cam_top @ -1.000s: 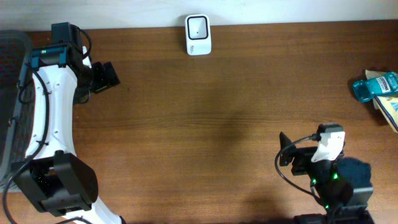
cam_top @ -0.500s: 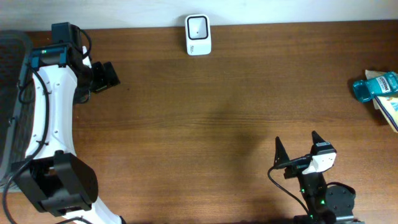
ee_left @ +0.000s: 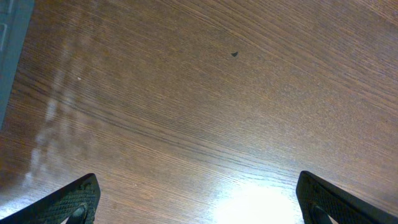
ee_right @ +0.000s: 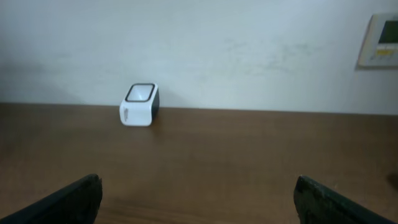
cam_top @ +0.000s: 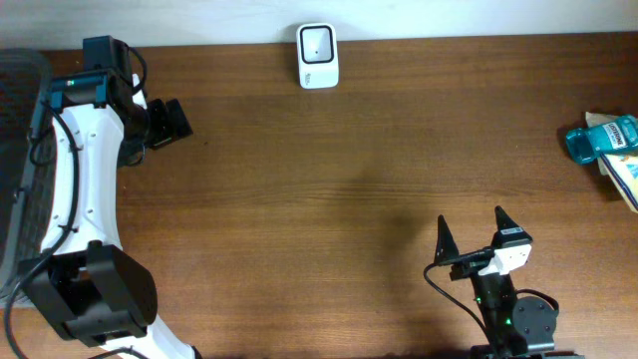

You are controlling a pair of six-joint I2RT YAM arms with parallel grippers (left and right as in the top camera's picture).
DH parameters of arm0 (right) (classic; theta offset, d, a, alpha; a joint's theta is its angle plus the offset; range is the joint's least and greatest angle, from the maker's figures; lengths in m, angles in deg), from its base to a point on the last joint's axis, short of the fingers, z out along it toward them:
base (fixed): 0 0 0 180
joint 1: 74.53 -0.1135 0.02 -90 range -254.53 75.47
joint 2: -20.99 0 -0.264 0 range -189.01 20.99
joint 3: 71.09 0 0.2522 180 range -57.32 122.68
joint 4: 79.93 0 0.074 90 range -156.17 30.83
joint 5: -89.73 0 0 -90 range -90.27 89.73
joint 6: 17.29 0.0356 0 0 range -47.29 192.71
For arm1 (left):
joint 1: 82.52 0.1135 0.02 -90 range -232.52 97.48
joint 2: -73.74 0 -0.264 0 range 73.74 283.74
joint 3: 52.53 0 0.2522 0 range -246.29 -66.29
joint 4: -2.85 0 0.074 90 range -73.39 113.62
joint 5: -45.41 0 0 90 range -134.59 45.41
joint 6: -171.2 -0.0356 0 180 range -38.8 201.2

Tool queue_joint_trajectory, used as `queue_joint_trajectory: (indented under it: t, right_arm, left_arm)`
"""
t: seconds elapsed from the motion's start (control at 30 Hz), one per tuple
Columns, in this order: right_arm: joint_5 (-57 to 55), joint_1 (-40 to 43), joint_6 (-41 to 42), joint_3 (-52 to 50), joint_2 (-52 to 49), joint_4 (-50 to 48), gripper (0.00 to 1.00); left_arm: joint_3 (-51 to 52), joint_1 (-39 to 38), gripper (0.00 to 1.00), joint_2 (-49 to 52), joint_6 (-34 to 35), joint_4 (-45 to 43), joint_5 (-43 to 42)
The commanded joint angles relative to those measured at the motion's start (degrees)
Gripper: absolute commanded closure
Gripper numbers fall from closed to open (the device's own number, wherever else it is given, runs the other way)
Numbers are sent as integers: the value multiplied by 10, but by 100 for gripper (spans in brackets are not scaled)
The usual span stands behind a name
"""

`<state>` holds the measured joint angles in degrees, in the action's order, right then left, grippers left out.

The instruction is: Scan the item barcode

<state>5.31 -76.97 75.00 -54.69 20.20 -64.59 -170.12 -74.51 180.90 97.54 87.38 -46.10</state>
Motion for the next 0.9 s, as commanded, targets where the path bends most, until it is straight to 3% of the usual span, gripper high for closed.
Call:
queue_joint_trajectory:
  t: [0.0,0.87]
  right_arm:
    - [-3,2,-6,-23,6,9,2]
    - [-29,3,-5,-23,6,27,2]
  left_arm:
    - [-5,2,1,-1,4,0,-4]
    - [-5,2,1,-1,4,0,-4]
